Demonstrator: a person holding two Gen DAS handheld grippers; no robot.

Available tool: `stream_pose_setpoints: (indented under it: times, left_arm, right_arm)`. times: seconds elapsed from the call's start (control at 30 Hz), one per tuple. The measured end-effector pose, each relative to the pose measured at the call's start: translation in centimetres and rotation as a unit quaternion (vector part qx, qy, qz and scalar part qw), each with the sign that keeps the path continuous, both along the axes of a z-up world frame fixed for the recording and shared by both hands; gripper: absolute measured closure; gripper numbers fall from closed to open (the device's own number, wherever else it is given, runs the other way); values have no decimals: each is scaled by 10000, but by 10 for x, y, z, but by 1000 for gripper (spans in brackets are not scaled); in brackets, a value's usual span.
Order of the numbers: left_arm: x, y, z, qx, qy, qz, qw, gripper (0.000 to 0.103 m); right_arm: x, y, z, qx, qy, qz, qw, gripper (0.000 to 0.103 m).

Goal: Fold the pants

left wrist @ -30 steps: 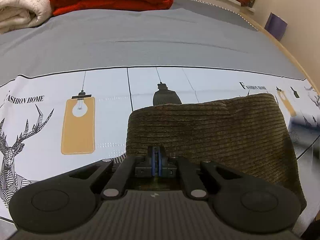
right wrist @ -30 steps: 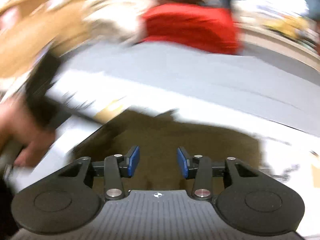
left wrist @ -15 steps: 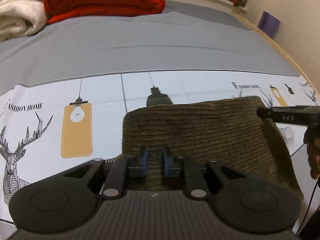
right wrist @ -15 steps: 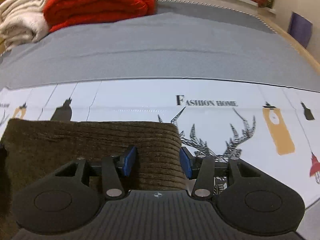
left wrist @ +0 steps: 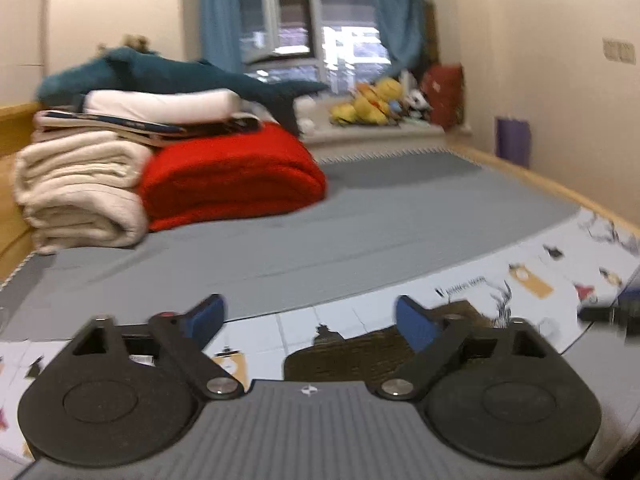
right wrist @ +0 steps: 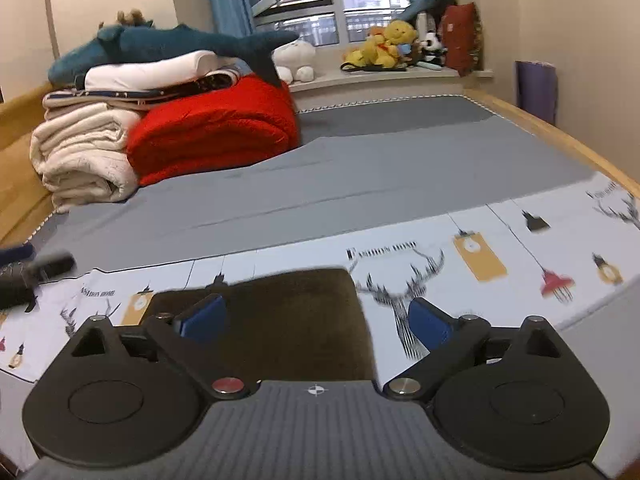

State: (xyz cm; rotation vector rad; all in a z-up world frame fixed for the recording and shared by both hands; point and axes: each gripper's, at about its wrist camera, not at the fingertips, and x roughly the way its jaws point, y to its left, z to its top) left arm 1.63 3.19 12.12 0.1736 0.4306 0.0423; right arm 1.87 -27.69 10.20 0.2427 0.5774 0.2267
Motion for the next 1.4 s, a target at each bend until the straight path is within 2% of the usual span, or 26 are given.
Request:
stream_pose_setpoints:
  times: [0.03,0.1,0.17,0.2,0.23,0.33,0.4,0.5,0.63,0.93,1.1,1.4]
  left_arm:
    - [-13,-1,2,-53,-15,100,9999,0]
    - [-35,1,-5,-438,315,226,9983,0]
    - [-50,1,-22,-991,737,434,9914,0]
    - [-57,0,-33,-1135,886,595,9878,0]
    - [-64,-3,-47,-1169,984,761,9853,0]
    - [-65,-19,-77,-826,1565,955,9796,0]
    - [-61,-23,-79,-746,1488,771,9830,0]
    - [-54,-29,-87,-428,1356,623,9879,0]
    - [-37,-21,-100,-764,1698,664,9803,0]
    - [-29,-19,-105,-659,1627,552,9829,0]
    - [-27,-12,-111,-869,1833,601,9774,0]
    - [-25,-9,-115,-904,1943,654,9746,0]
  right_arm:
    - [-9,-1,-5,6,24,-95,10000,5]
    - [-24,-5,-19,-5,217,-332,9992,5]
    - [-25,-5,-30,-18,585,-330,9977,5]
    - [-24,-5,-33,-33,686,-256,9973,6]
    - [-24,-6,-34,-83,690,-227,9973,6]
    - [-24,-10,-34,-237,620,-339,9972,5]
    - [-20,-11,-36,-230,697,-398,9965,5]
    - [-18,-3,-38,-342,774,-318,9959,5]
    - [-17,10,-40,-541,697,-60,9961,5]
    - [-13,23,-41,-876,576,268,9941,5]
    - [-10,24,-43,-837,621,257,9942,5]
    - [-12,34,-47,-965,663,404,9923,5]
